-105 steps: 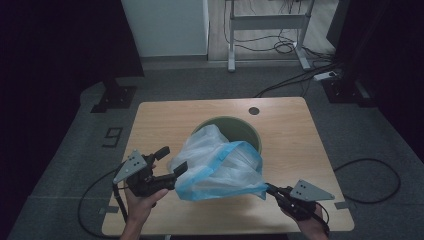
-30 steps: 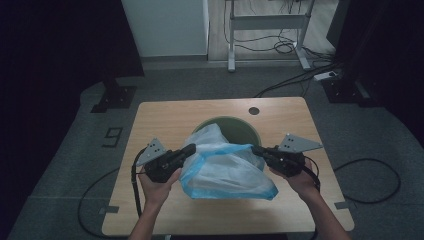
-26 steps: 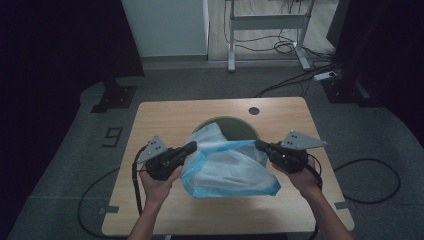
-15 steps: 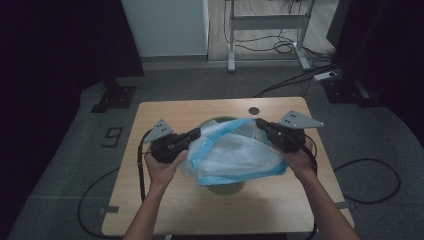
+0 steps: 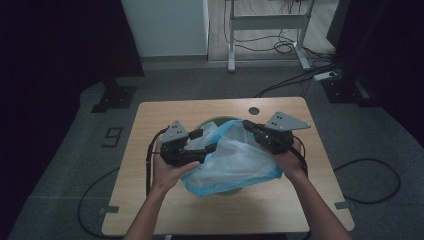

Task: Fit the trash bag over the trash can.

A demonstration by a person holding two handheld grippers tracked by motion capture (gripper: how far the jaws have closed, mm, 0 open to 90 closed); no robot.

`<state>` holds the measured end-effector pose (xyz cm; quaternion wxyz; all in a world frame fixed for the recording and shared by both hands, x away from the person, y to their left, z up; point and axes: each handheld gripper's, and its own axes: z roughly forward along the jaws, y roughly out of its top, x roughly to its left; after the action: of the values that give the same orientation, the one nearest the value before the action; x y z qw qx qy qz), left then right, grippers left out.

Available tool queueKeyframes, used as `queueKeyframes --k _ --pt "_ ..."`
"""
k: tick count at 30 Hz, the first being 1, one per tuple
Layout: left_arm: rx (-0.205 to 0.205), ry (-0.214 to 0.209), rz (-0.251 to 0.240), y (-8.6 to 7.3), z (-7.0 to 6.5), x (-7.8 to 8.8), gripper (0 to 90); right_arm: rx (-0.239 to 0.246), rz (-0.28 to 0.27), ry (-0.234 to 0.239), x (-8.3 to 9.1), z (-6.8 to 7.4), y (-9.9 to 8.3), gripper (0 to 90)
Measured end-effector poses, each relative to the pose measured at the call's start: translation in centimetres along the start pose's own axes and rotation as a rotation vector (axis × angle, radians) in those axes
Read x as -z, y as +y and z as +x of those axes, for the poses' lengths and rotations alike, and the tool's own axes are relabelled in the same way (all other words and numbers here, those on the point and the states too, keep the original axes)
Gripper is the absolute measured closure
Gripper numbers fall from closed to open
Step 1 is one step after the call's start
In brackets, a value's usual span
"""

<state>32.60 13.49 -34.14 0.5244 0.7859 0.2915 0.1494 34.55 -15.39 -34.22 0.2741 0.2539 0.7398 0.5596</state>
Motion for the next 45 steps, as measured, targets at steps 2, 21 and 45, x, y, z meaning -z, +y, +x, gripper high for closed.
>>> queueKeyframes --k 2,21,45 --pt "-0.001 0.003 0.007 0.0 0.0 -0.4 36.6 0.003 -0.007 0.012 0.0 0.2 0.1 88.8" --pt "0.022 0.143 -0.052 -0.3 0.1 -0.6 89.8 -0.015 -0.060 0.046 5.0 1.8 -1.6 45.9" --pt "0.151 0.205 -0.160 -0.2 3.3 -0.1 89.9 0.076 0.102 -0.056 6.8 1.4 -4.1 87.9"
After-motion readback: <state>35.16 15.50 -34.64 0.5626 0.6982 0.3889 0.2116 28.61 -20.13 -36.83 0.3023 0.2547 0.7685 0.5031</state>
